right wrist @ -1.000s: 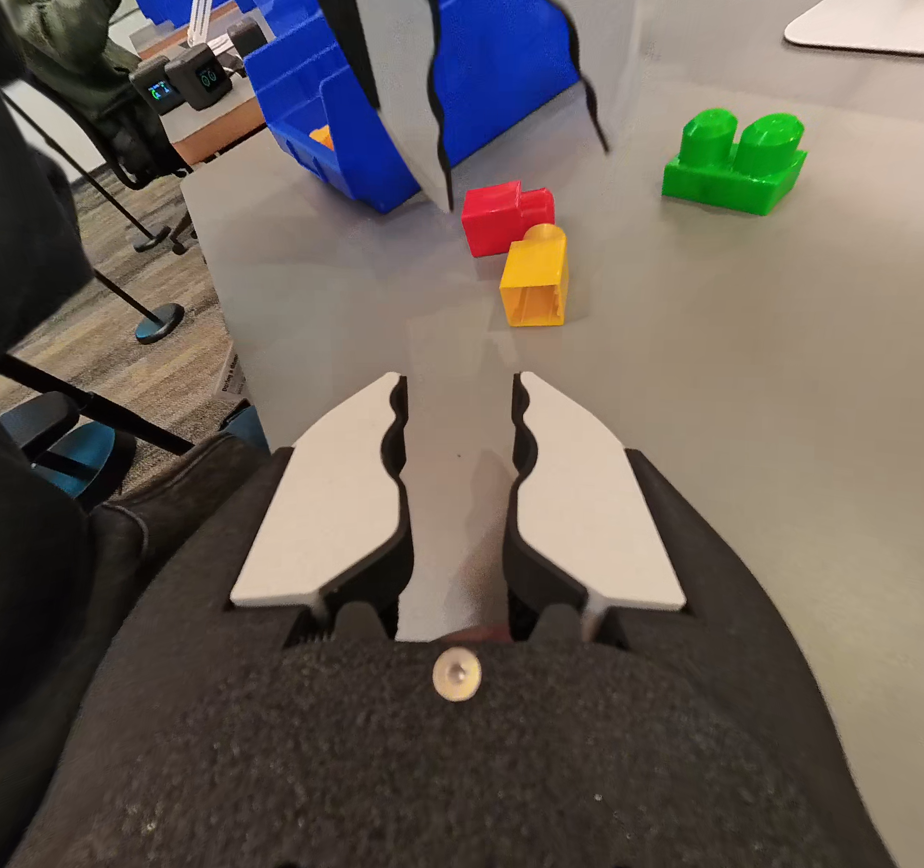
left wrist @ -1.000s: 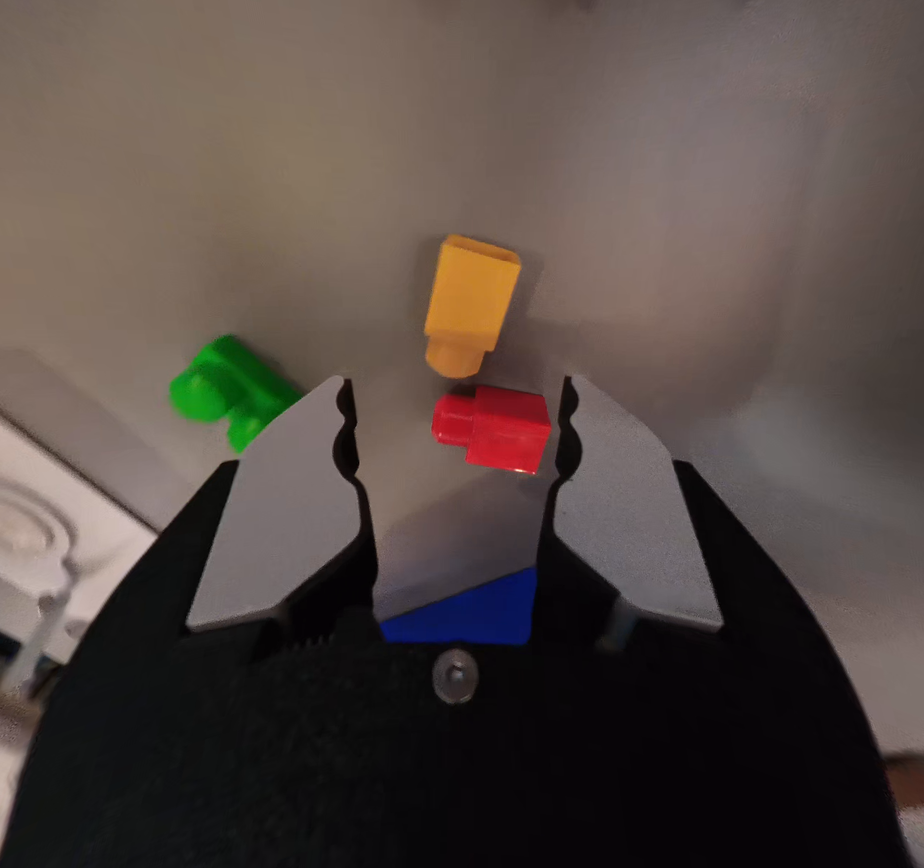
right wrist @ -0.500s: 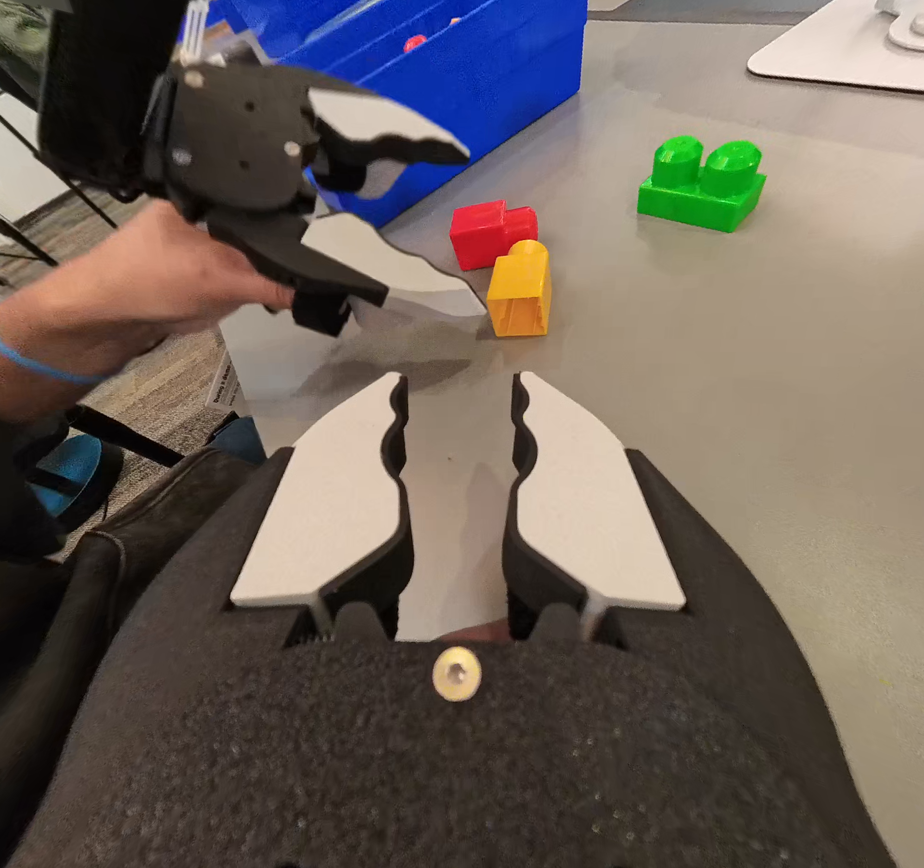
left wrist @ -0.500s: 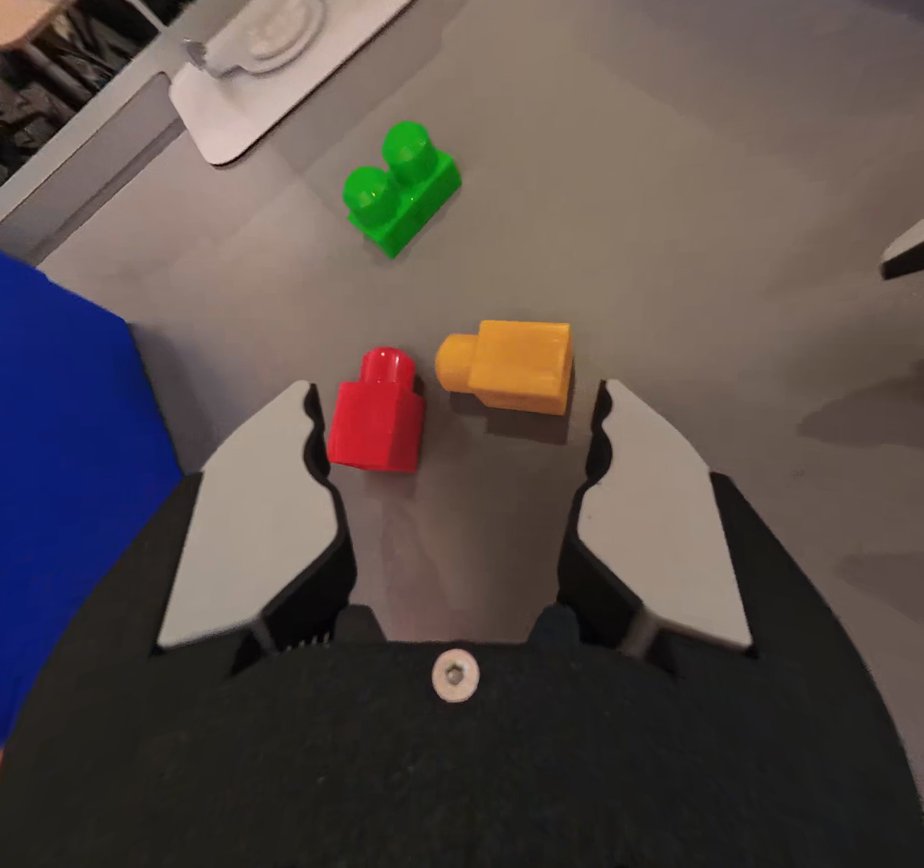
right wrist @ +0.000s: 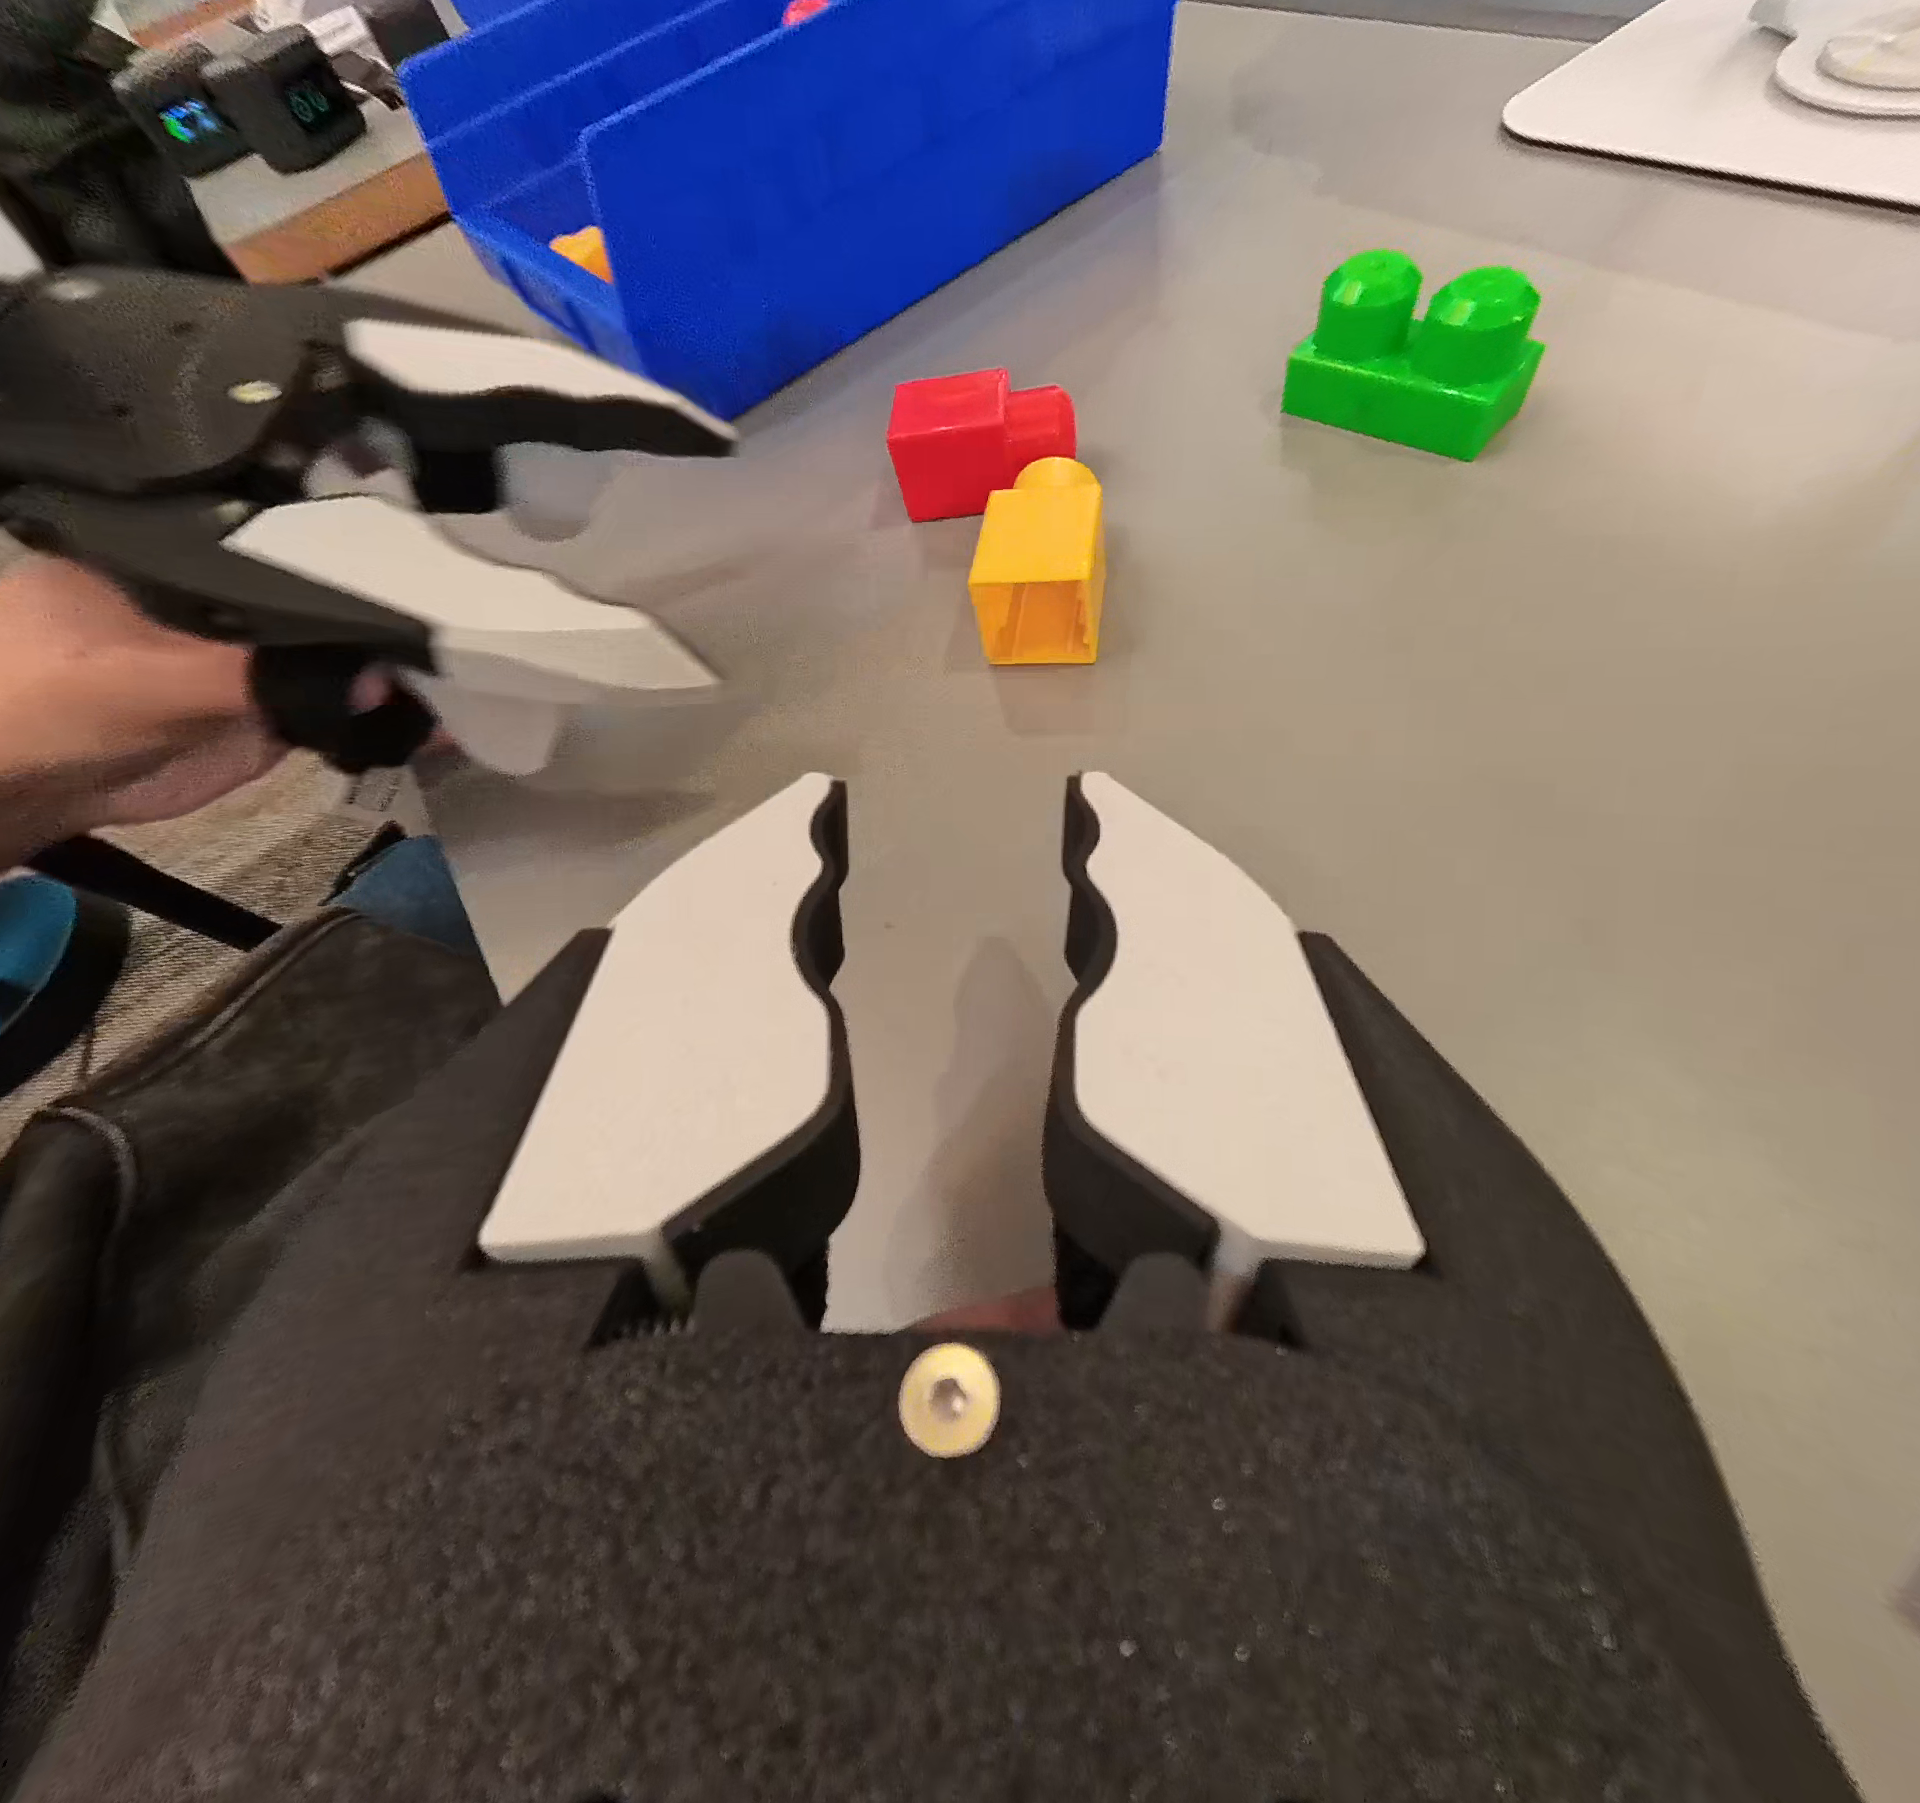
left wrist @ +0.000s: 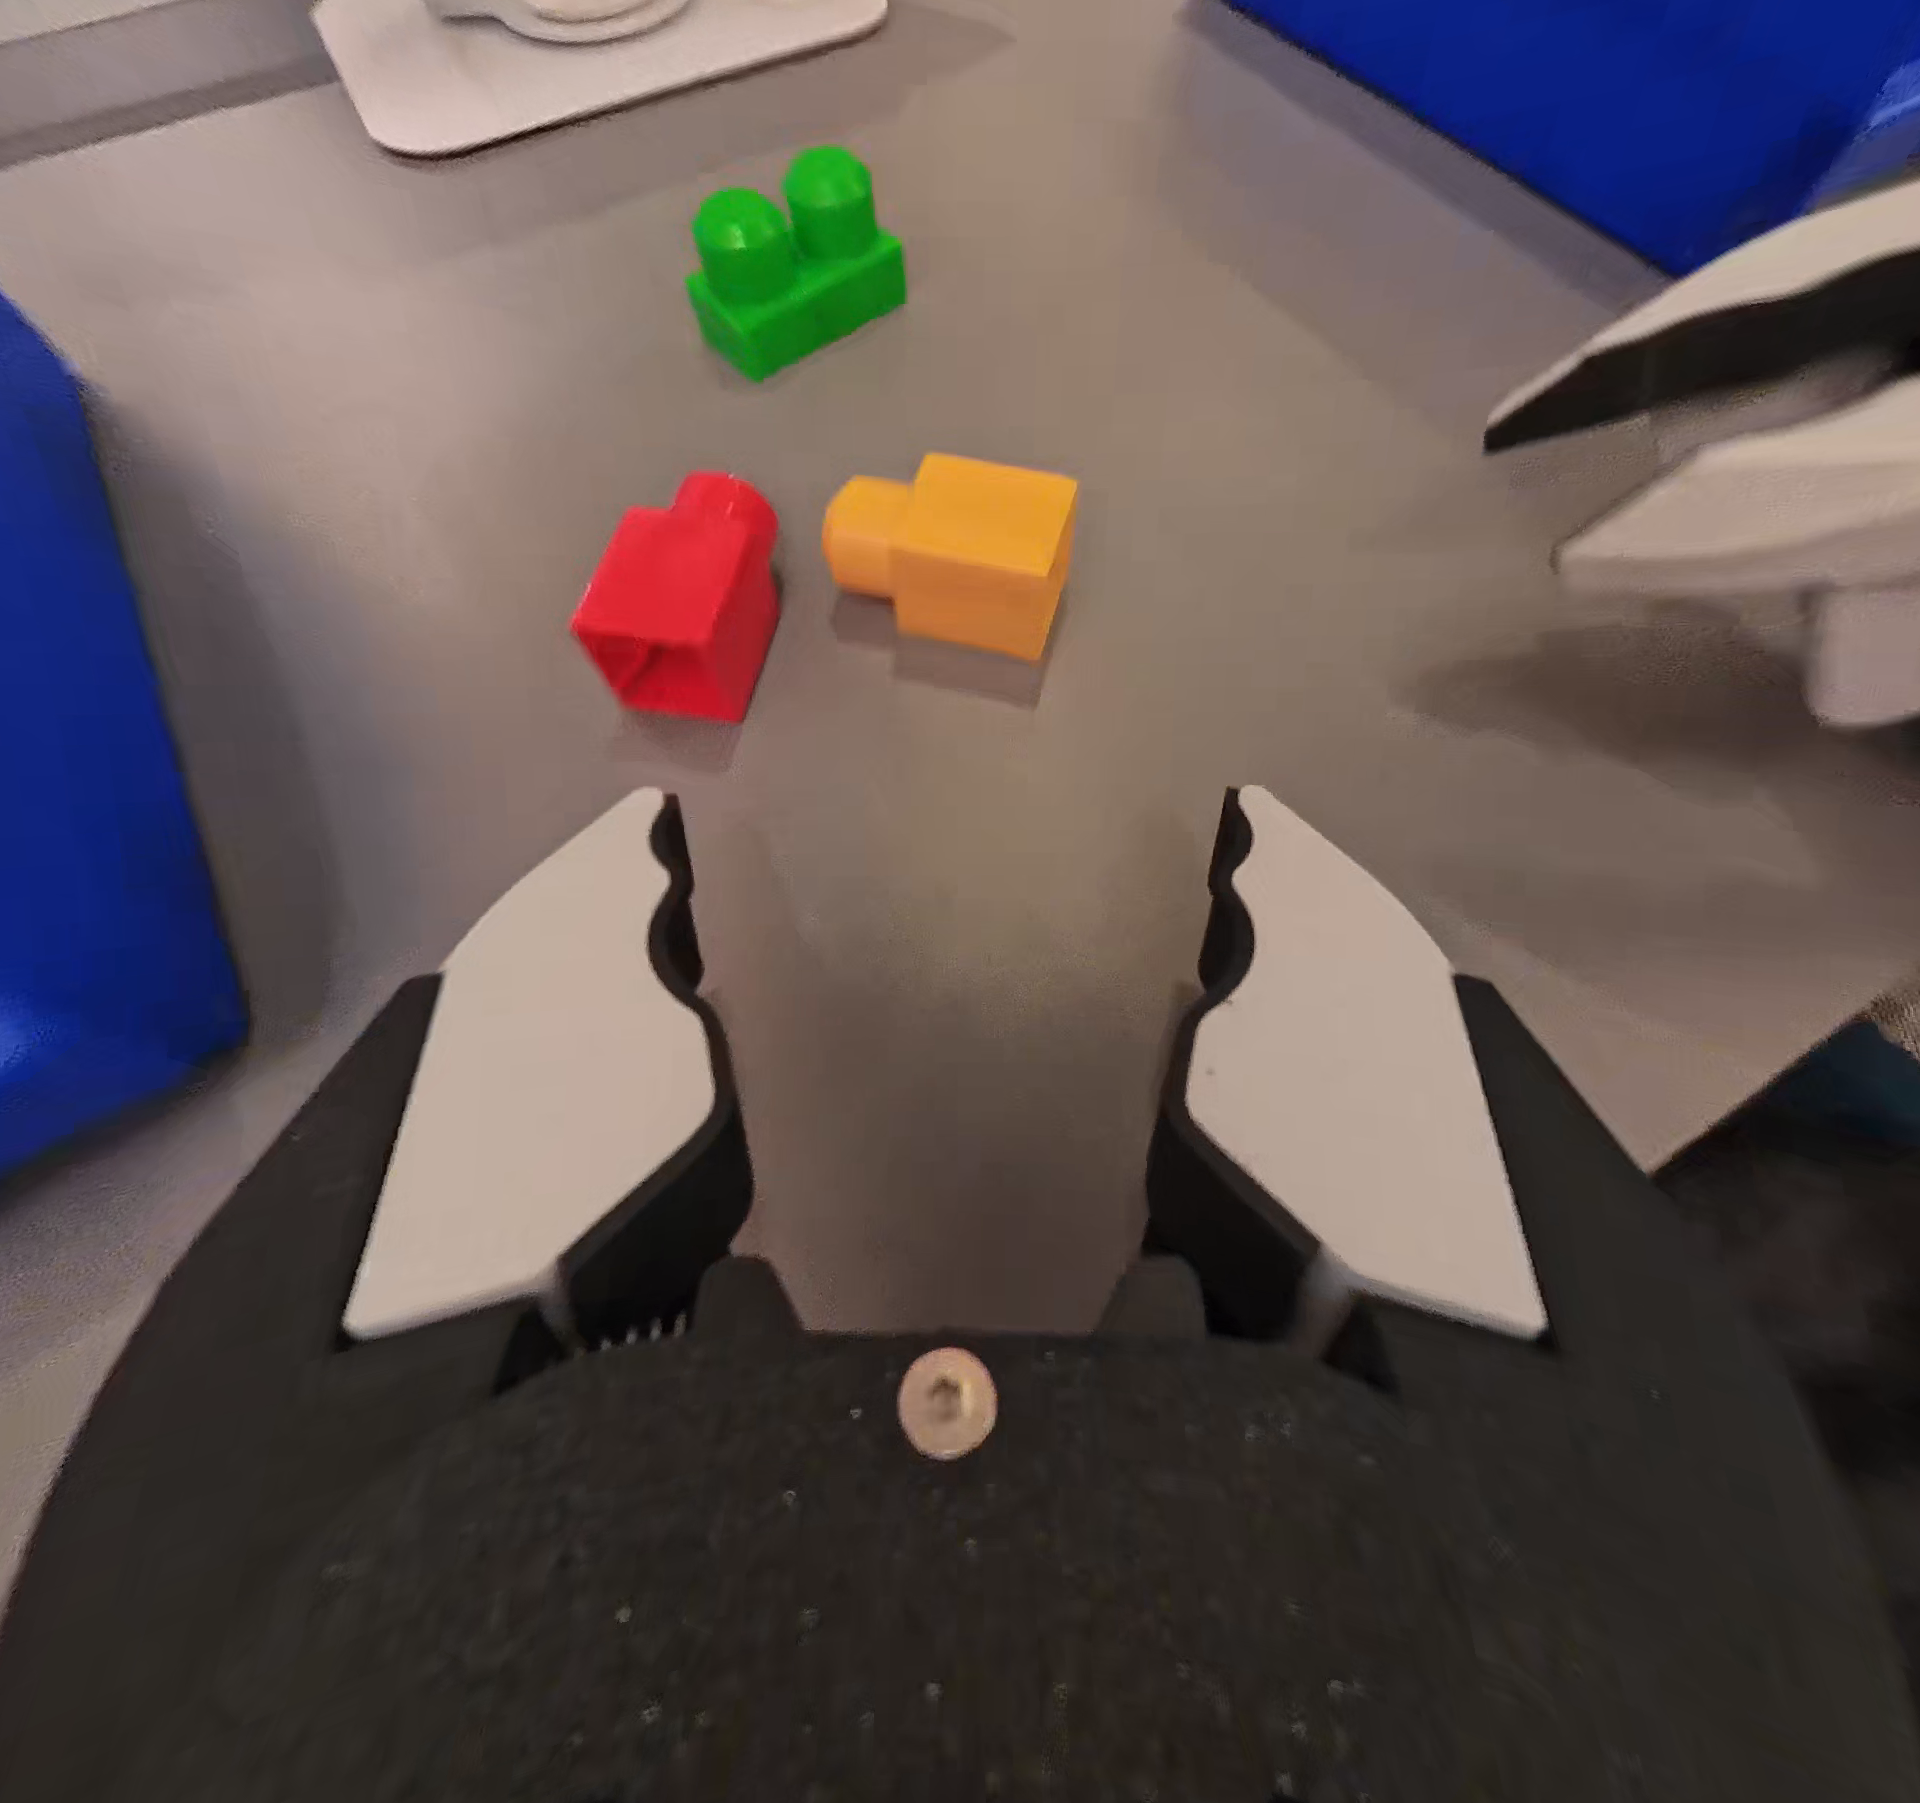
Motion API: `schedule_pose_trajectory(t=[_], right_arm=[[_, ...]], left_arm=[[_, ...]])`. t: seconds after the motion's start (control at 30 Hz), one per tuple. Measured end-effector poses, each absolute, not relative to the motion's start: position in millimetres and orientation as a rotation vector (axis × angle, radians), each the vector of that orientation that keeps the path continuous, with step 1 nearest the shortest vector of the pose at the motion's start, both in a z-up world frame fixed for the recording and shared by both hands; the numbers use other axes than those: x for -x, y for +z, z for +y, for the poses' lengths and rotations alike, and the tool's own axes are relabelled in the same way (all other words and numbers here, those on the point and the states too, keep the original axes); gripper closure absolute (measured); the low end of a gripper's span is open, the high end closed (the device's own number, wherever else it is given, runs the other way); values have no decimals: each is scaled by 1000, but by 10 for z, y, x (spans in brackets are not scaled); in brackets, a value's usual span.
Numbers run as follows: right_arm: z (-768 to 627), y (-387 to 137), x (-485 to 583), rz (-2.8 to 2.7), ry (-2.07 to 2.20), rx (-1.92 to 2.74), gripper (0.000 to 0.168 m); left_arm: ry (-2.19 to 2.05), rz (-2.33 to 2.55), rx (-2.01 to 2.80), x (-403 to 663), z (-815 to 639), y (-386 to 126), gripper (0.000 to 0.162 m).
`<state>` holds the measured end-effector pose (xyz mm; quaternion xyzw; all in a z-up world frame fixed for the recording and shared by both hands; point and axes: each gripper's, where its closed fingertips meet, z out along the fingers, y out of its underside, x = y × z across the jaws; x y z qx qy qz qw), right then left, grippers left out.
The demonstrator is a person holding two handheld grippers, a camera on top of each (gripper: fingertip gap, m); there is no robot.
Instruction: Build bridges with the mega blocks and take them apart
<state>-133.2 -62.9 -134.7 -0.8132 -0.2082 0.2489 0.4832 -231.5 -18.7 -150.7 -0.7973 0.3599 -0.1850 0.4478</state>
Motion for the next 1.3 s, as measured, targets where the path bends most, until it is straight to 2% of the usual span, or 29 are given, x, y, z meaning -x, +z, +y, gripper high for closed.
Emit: schedule_pose_trajectory(t=[0.2, 0.37, 0.6, 0.87, 1.0, 1.17, 1.23, 1.3], right_arm=[[-515, -1410, 1331, -502, 462, 2057, 125], [-191, -1417, 1398, -586, 254, 2237, 120], [83, -1613, 1630, -607, 415, 2348, 119], [-133, -1421, 1175, -405, 339, 2095, 120], [-391, -1262, 841, -254, 215, 1955, 121], [-476, -1162, 551, -251, 98, 1925, 120], [-489, -1180, 454, -242, 108, 1930, 121], [-486, -1183, 368, -236, 96, 1934, 121]], left_arm=[[-452, 723, 1850, 2808, -378, -1274, 88], [-515, 682, 1880, 2905, -305, -1214, 83], [-493, 723, 1894, 2992, -277, -1287, 83], [-509, 644, 2045, 2953, -279, -1464, 82], [-538, 548, 2151, 2568, -314, -1536, 81], [-718, 320, 2195, 1966, -258, -1388, 78], [-661, 257, 2190, 1842, -125, -1316, 77], [-498, 135, 2183, 1871, 92, -1260, 83]])
